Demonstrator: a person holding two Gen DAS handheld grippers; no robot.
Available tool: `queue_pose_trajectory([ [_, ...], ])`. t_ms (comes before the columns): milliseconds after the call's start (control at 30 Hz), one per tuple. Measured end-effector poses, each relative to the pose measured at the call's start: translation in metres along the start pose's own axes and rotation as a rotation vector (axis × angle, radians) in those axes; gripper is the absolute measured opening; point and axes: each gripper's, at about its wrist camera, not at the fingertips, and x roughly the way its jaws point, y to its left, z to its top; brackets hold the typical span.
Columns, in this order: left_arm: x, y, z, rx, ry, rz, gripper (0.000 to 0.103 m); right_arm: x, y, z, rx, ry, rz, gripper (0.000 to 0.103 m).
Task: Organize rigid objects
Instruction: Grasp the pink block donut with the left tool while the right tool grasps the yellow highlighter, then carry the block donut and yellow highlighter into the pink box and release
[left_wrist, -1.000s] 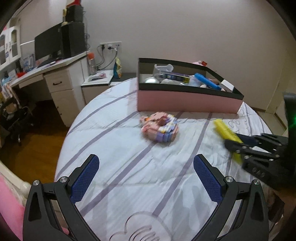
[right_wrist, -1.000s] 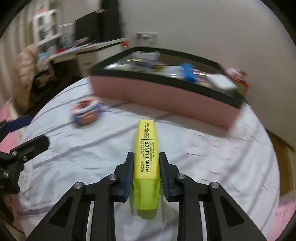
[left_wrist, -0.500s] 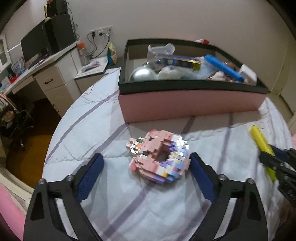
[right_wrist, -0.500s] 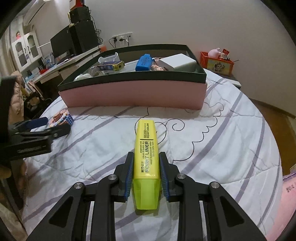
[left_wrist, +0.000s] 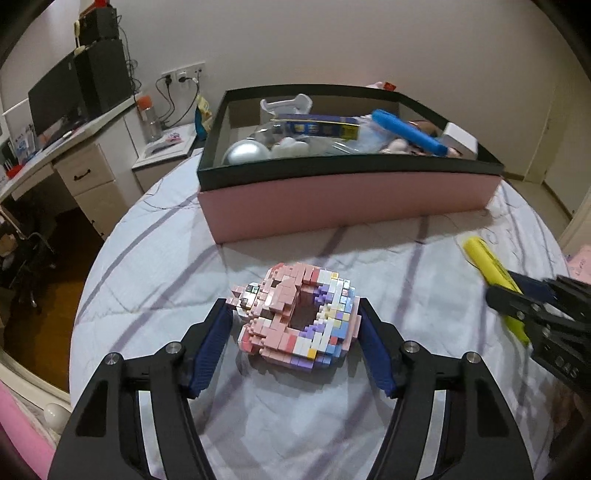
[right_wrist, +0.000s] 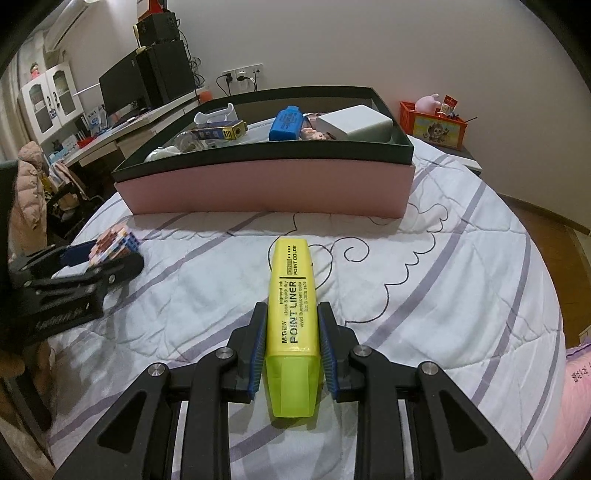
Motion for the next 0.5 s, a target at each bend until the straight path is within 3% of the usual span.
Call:
queue_pose_trajectory([
  [267, -0.018, -0.009, -0.013, -0.013, -0.016, -0.023, 0.068, 0.0, 0.0, 0.002, -0.018, -0.01, 0.046, 0.027],
  [500, -0.06, -0.014, -0.022, -0.051, -0.108, 0.002, 0.068, -0.029, 0.009, -0.007, -0.035, -0.104, 0.037, 0.027],
])
